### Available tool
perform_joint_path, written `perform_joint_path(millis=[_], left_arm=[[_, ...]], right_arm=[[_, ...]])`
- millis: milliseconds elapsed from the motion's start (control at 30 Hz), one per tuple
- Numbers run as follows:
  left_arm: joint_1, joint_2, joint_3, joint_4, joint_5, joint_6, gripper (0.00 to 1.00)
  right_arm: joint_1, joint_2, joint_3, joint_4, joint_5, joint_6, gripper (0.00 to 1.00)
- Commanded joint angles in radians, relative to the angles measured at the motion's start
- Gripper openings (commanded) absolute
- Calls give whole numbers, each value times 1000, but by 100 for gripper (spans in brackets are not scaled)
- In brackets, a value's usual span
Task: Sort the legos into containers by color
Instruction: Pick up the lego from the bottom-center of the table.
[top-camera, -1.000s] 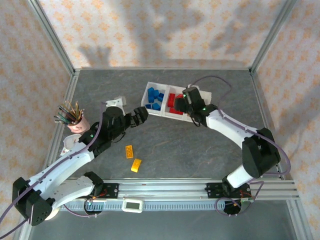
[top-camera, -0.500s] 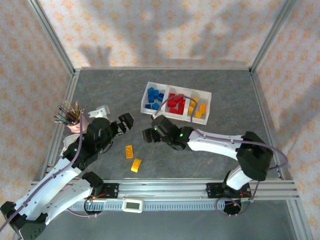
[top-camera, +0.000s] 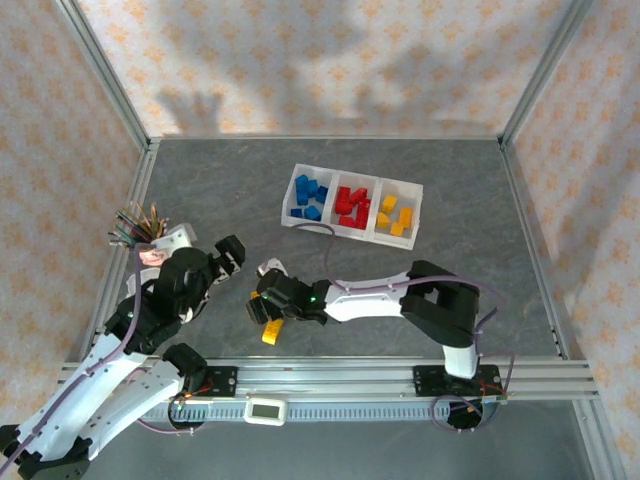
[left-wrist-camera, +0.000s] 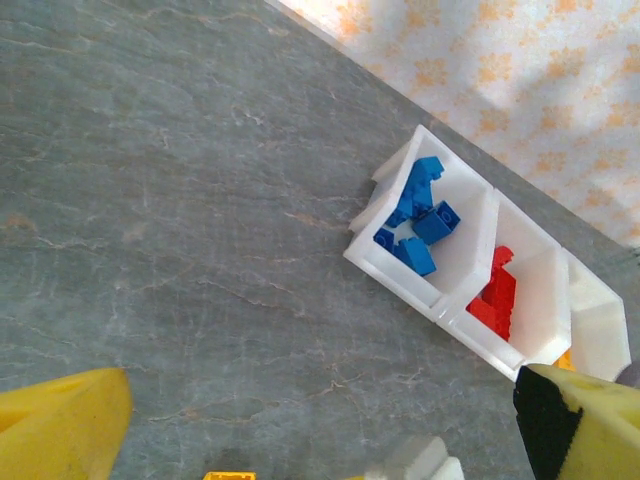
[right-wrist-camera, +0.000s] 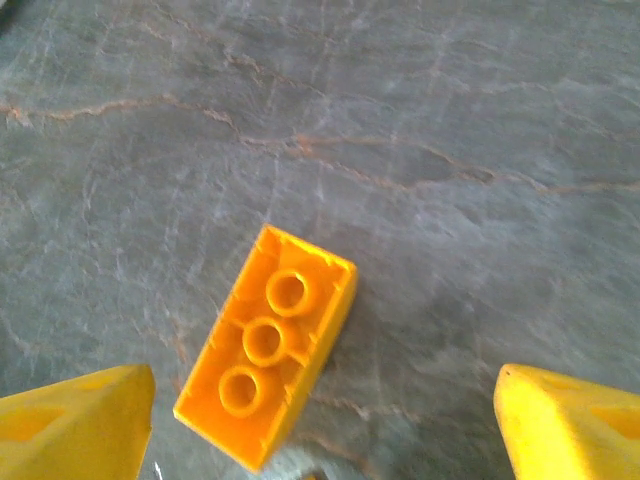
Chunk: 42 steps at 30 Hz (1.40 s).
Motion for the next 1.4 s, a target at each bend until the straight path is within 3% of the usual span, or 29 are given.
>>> perform_joint_path(millis=[0,300,533,767,933,1133,1367], left_arm=[[9,-24,18,-65,-49,-27,99],[8,-32,5,-63,-66,-30,99],[8,-18,-4,-38,-56,-20,99],[9,-12,-10,-17,-44,-16,99],[8,-8,-16,5,-29,-15,99],[8,-6,-1,-11,-25,-1,99],[9,1,-7,17,1,14,99]], right_arm=[[5,51,73,-26,79,16,88],[18,158,173,-119,115,6,87],[19,121,133,-181,159,14,82],[19,65,82,-222,186,2,64],[18,105,122,-213,177,-51,58],[8,121,147,-204,155,-64,44],[-16,45,108,-196,127,-57,31]])
